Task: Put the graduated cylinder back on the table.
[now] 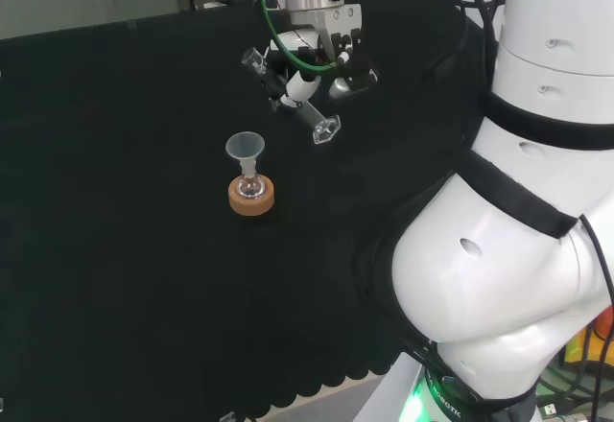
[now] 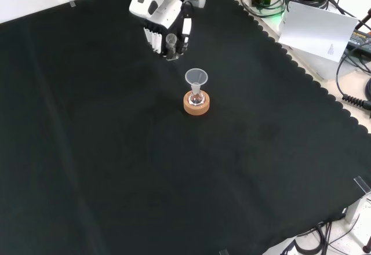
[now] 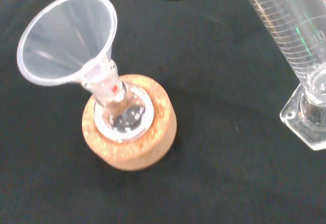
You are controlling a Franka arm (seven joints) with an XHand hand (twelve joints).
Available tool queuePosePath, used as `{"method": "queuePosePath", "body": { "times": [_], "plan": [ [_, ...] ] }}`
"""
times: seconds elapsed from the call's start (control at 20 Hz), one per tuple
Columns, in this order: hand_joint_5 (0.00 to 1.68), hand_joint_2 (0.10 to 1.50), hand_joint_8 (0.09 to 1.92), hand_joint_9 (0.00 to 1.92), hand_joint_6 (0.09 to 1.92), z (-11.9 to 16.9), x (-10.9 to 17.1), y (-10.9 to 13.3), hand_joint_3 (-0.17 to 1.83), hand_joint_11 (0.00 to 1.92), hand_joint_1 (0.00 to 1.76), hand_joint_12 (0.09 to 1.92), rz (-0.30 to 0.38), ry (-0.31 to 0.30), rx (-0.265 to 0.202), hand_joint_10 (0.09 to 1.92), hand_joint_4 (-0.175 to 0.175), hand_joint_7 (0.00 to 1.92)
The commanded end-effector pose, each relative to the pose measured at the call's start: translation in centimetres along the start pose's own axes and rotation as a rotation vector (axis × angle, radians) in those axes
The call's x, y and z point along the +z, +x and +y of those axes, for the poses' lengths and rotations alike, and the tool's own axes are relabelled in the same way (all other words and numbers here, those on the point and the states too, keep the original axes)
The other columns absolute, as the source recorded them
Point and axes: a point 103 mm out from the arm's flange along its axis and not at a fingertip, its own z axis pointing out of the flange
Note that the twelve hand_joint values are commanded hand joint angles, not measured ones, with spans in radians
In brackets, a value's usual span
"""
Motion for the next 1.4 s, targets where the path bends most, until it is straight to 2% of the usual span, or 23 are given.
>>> {"method": "queuePosePath", "body": {
  "times": [0.05,0.35,0.55,1.0,1.4],
  "plan": [
    [0.83,1.19,1.21,1.38,1.21,2.4,0.8,-0.9,0.0,1.18,1.23,0.78,0.081,-0.113,-0.029,0.09,-0.175,0.86],
    [0.83,1.18,1.21,1.38,1.21,4.3,1.6,-1.6,0.0,1.18,1.23,0.78,0.113,-0.166,-0.044,0.09,-0.175,0.86],
    [0.83,1.18,1.21,1.38,1.21,5.4,1.9,-2.4,0.0,1.18,1.23,0.78,0.179,-0.208,-0.038,0.09,-0.175,0.87],
    [0.84,1.18,1.21,1.38,1.21,6.8,2.8,-3.7,0.0,1.17,1.23,0.78,0.281,-0.303,-0.04,0.09,-0.175,0.87],
    [0.84,1.18,1.21,1.38,1.21,8.1,4.9,-4.1,0.0,1.17,1.23,0.78,0.346,-0.367,-0.054,0.09,-0.175,0.87]
  ]
}}
